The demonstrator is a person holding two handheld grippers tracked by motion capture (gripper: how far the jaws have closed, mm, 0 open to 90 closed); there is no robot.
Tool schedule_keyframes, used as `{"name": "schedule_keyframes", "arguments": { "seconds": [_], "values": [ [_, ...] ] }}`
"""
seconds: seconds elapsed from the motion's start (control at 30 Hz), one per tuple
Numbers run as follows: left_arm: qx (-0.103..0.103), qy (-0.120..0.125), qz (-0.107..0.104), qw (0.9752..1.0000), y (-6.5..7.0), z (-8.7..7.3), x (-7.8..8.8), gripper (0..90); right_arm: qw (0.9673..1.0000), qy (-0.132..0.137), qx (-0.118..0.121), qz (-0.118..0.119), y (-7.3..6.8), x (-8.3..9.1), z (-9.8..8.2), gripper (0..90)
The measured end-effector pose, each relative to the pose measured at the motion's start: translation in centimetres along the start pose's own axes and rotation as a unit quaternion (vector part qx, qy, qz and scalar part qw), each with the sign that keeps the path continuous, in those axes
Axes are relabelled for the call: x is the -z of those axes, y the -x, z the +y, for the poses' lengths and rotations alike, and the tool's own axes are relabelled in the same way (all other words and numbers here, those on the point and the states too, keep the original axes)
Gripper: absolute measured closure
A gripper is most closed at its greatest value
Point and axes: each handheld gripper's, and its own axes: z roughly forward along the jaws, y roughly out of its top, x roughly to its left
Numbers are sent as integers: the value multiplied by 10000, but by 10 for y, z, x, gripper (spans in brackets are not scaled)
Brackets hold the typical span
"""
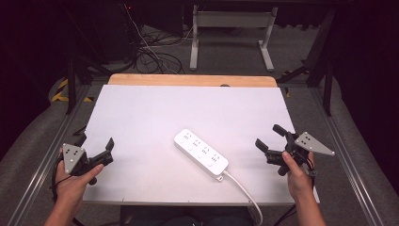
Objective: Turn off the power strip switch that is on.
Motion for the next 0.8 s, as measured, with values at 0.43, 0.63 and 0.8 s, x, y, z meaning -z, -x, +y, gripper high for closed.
{"name": "schedule_keyframes", "arguments": {
  "seconds": [0.43,0.63,0.8],
  "values": [
    [26,7,122,9999,-6,-1,9,70,9998,-162,37,95,-2,-12,-1,67],
    [15,-1,117,9999,-7,-2,10,70,9998,-190,22,98,-1,-12,-2,69],
    [31,12,104,9999,-6,-1,10,70,9998,-200,20,79,-2,-12,-2,69]
  ]
}}
